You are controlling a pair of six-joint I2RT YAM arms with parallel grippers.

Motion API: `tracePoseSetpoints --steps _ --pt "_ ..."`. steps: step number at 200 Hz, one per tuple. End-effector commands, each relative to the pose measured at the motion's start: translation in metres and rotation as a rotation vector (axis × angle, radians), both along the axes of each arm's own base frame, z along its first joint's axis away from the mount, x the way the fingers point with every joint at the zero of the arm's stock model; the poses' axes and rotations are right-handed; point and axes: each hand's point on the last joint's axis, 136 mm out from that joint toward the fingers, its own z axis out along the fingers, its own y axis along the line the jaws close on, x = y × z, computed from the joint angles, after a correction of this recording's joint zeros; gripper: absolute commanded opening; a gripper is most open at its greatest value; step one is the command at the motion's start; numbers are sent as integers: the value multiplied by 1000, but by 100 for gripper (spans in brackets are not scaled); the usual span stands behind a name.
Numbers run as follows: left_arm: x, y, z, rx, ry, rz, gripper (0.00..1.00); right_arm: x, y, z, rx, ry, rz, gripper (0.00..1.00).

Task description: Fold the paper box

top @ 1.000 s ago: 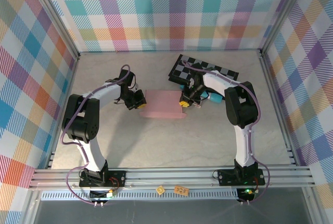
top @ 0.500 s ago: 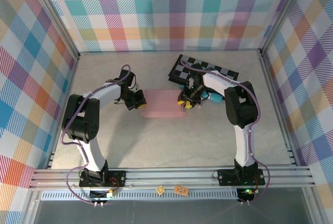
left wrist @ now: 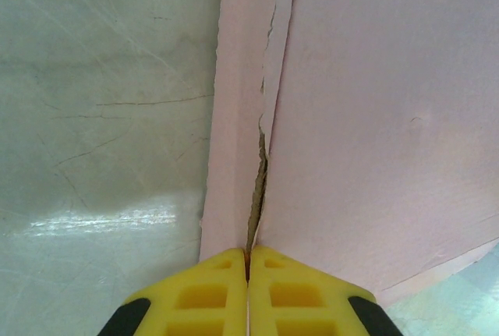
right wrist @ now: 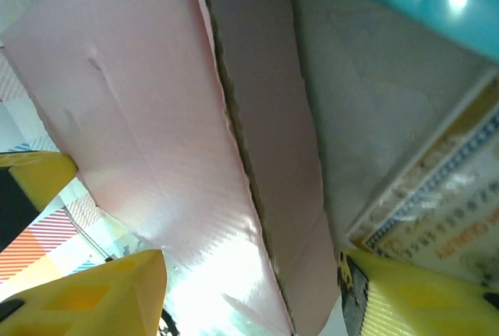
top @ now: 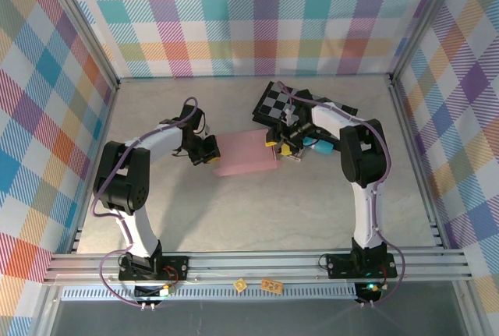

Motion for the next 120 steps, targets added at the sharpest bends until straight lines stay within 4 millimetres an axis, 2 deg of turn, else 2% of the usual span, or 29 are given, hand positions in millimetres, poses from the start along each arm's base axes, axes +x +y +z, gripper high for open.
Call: tracePoseSetpoints --steps 1,39,65,120 --pt "-23 6 -19 54 76 -21 7 0 2 -5 15 -11 46 61" --pt "-28 17 -24 71 86 15 6 4 7 -9 38 -21 54 62" --pt "-29 22 -25 23 80 52 6 5 8 -9 45 -29 69 62" --pt "-31 28 -26 10 75 50 4 7 19 8 112 -77 118 67"
